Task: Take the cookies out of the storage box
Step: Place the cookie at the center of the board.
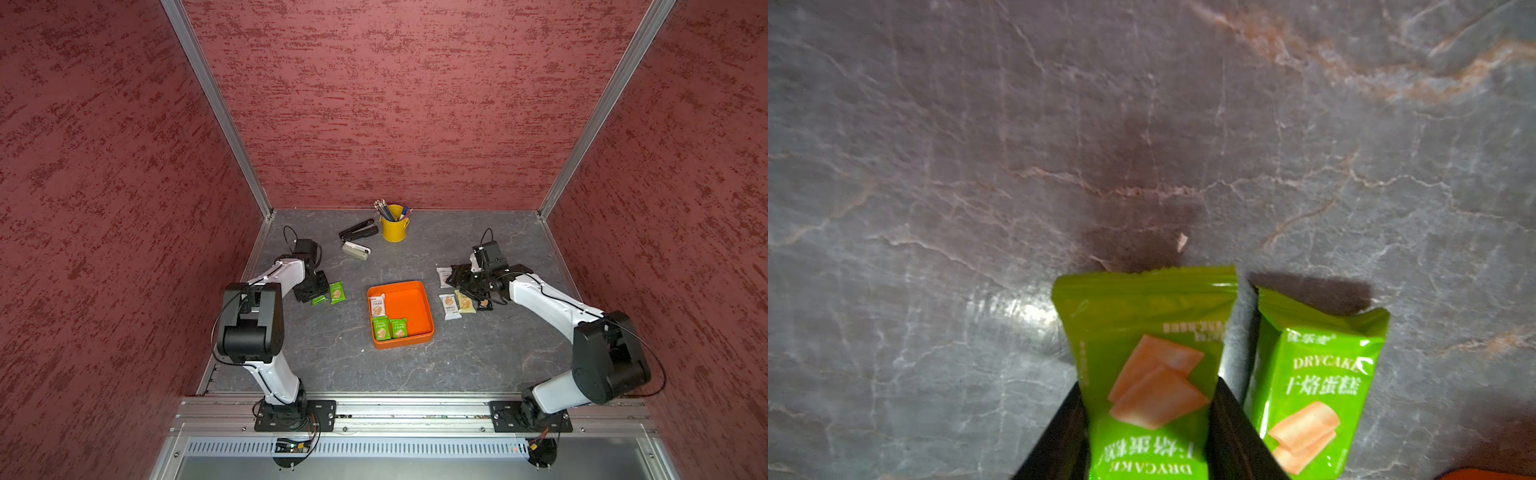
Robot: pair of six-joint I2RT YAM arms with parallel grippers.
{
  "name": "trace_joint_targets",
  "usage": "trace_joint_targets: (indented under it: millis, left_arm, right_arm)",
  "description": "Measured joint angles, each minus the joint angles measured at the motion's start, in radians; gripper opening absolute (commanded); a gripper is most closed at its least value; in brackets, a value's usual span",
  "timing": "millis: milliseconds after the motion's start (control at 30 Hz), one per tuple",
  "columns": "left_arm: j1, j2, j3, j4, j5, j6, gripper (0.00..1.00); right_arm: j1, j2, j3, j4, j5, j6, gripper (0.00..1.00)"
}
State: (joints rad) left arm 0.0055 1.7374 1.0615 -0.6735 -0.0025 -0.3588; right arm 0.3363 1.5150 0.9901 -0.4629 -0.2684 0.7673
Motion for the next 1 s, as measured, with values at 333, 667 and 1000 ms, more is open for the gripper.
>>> trace_joint_targets:
  millis: [333,667,1000]
  left_arm:
    - [0.0,0.0,-0.018,0.001,0.0,0.007,0.59]
    - [-0.016,-0.145,-0.041,-0.048,0.008,-0.073,0.65]
    - [-0.286,-0.322,-0.04,-0.108,0.016,-0.263,0.67]
  right_arm:
    - [0.0,-0.004,0.017,-0.025,0.003,0.0,0.61]
    - [0.0,-0.018,0.017,-0.056,0.002,-0.038,0.61]
    - [0.0,-0.027,0.017,-0.063,-0.029,-0.105,0.62]
